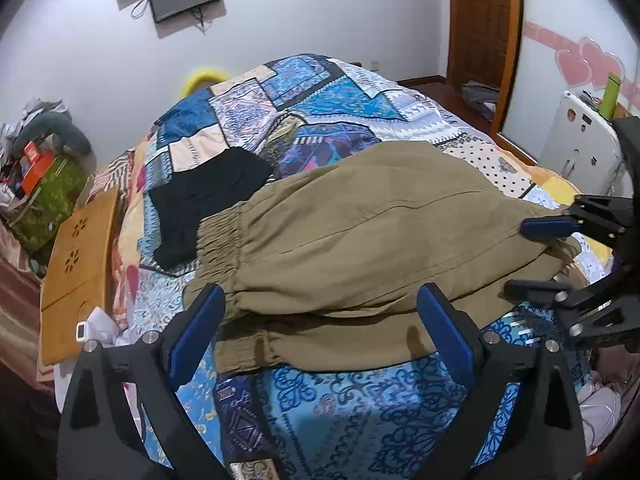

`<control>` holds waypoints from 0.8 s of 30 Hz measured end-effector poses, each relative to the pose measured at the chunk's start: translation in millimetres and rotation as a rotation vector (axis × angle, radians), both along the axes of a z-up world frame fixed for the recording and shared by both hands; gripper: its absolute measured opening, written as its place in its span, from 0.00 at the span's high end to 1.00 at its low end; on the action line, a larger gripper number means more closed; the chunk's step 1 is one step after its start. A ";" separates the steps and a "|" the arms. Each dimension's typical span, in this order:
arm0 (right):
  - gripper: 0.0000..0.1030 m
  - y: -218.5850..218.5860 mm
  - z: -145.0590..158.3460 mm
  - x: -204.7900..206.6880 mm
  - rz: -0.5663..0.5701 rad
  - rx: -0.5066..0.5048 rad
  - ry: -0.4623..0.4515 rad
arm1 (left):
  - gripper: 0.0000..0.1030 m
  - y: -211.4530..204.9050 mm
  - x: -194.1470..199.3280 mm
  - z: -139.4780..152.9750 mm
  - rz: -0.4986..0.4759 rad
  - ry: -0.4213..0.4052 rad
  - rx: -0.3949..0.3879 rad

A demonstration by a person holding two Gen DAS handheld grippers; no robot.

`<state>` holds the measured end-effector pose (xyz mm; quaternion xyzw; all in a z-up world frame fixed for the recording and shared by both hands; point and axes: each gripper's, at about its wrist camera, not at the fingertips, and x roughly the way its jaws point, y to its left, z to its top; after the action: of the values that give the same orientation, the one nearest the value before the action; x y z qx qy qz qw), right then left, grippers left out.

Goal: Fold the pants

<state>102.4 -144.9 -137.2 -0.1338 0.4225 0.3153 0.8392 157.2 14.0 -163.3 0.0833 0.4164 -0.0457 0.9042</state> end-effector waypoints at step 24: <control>0.94 7.4 24.1 24.6 0.060 0.151 0.114 | 0.70 -33.0 26.9 -30.0 -0.095 0.010 0.194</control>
<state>127.0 -137.5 -113.0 -0.0644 0.4404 0.3783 0.8117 184.1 -19.0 -193.2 0.1900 0.4190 -0.0486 0.8866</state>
